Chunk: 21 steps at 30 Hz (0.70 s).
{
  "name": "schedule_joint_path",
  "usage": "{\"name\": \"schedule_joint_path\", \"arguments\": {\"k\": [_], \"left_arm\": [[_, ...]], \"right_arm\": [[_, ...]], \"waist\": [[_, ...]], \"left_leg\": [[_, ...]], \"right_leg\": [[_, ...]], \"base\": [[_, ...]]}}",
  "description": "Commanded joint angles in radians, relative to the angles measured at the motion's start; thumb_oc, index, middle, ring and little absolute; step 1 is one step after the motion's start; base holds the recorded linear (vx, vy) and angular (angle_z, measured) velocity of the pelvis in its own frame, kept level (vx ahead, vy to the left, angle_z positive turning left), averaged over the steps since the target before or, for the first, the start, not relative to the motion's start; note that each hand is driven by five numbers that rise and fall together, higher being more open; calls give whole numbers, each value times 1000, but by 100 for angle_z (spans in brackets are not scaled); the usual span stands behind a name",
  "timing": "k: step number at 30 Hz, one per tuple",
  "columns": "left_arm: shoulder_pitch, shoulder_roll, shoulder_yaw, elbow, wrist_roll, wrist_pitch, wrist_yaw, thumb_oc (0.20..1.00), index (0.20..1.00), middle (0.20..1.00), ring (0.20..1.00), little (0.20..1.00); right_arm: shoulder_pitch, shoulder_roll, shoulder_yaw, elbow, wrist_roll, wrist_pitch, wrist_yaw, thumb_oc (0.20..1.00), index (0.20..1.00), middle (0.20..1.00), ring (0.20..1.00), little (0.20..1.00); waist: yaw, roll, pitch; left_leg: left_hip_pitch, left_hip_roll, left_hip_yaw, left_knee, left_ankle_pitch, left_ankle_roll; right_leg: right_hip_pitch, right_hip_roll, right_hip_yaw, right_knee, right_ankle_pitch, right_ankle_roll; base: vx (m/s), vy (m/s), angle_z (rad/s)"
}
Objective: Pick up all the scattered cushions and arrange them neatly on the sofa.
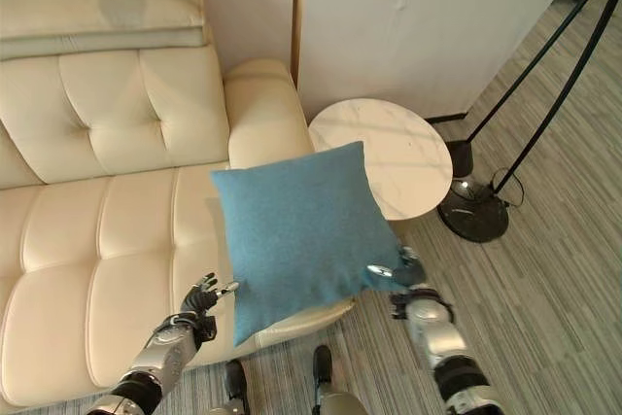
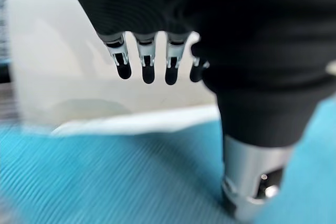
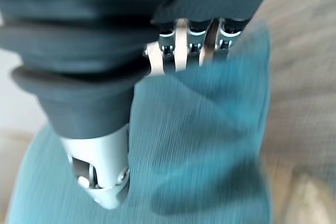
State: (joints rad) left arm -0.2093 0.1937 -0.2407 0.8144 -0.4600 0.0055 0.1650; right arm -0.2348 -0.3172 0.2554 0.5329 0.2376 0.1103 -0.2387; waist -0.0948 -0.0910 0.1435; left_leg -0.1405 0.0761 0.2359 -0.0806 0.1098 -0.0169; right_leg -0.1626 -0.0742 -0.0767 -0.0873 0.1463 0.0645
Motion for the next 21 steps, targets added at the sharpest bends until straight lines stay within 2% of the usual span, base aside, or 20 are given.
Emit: {"name": "schedule_joint_path", "arguments": {"k": [1,4,8,11,12,13,14,15,16,17,18,21], "left_arm": [[-122,0,-32,79,0,-18,20,1000,1000,1000,1000,1000],[-180,-23,-80,83,-14,-22,30,1000,1000,1000,1000,1000],[-251,-28,-122,63,-24,-33,36,1000,1000,1000,1000,1000],[-286,-29,-161,-28,-51,-49,5,1000,1000,1000,1000,1000],[-279,-35,-166,-73,-76,-57,-11,950,950,950,950,950],[-266,-46,-169,-109,-107,-58,-37,846,846,846,846,846],[-250,-54,-170,-144,-136,-64,-57,460,460,460,460,460],[-232,-67,-171,-167,-173,-63,-85,200,200,200,200,200],[-216,-76,-169,-185,-213,-66,-106,200,200,200,200,200],[-198,-88,-171,-207,-249,-65,-126,200,200,200,200,200],[-189,-93,-171,-216,-273,-65,-135,200,200,200,200,200],[-161,-123,-176,-240,-375,-68,-155,200,200,200,200,200]], "right_arm": [[-68,18,43,-52,13,-39,-3,1000,1000,1000,1000,1000],[-104,55,113,-67,35,-49,-3,1000,1000,1000,1000,1000],[-143,62,155,-102,42,-55,-5,1000,1000,1000,1000,1000],[-126,64,177,-194,104,-90,29,1000,1000,1000,1000,1000],[-109,67,178,-215,128,-101,48,1000,1000,1000,1000,1000],[-84,71,181,-227,160,-112,74,1000,1000,1000,1000,1000],[-58,73,179,-238,183,-123,104,1000,1000,1000,1000,1000],[-22,70,173,-234,216,-131,139,1000,1000,1000,1000,1000],[10,74,162,-224,258,-142,159,953,953,953,953,953],[44,90,139,-196,329,-150,180,253,253,253,253,253],[55,104,131,-169,375,-168,185,200,200,200,200,200],[72,178,92,-88,581,-196,217,200,200,200,200,200]], "waist": [[15,-33,46],[17,-41,80],[17,-46,111],[14,-51,138],[14,-52,143],[15,-53,150],[15,-54,151],[16,-55,158],[16,-56,162],[15,-55,166],[16,-53,169],[22,-45,186]], "left_leg": [[27,29,-75,-3,-76,-39],[2,32,-81,1,-66,-42],[-26,34,-85,3,-53,-46],[-45,35,-82,2,-43,-48],[-48,35,-81,2,-42,-48],[-48,36,-80,3,-44,-47],[-52,36,-82,3,-43,-47],[-51,36,-84,4,-44,-48],[-51,36,-84,4,-44,-48],[-53,35,-85,4,-44,-47],[-52,34,-85,4,-44,-47],[-53,31,-87,2,-45,-48]], "right_leg": [[9,-15,-6,67,-168,50],[-18,-13,-6,77,-165,48],[-49,-12,-7,86,-157,46],[-70,-10,-6,93,-152,46],[-73,-10,-6,95,-151,47],[-71,-12,-6,96,-153,48],[-74,-13,-8,96,-151,48],[-70,-14,-10,98,-154,49],[-70,-14,-12,98,-154,49],[-71,-16,-15,99,-155,50],[-71,-17,-14,99,-155,51],[-71,-19,-16,103,-154,52]], "base": [[0,0,0],[-58,-32,-4],[-70,-6,0],[-31,8,0],[0,0,0],[0,0,0],[0,0,0],[0,0,0],[0,0,0],[-6,7,4],[-12,20,5],[-6,7,2]]}}
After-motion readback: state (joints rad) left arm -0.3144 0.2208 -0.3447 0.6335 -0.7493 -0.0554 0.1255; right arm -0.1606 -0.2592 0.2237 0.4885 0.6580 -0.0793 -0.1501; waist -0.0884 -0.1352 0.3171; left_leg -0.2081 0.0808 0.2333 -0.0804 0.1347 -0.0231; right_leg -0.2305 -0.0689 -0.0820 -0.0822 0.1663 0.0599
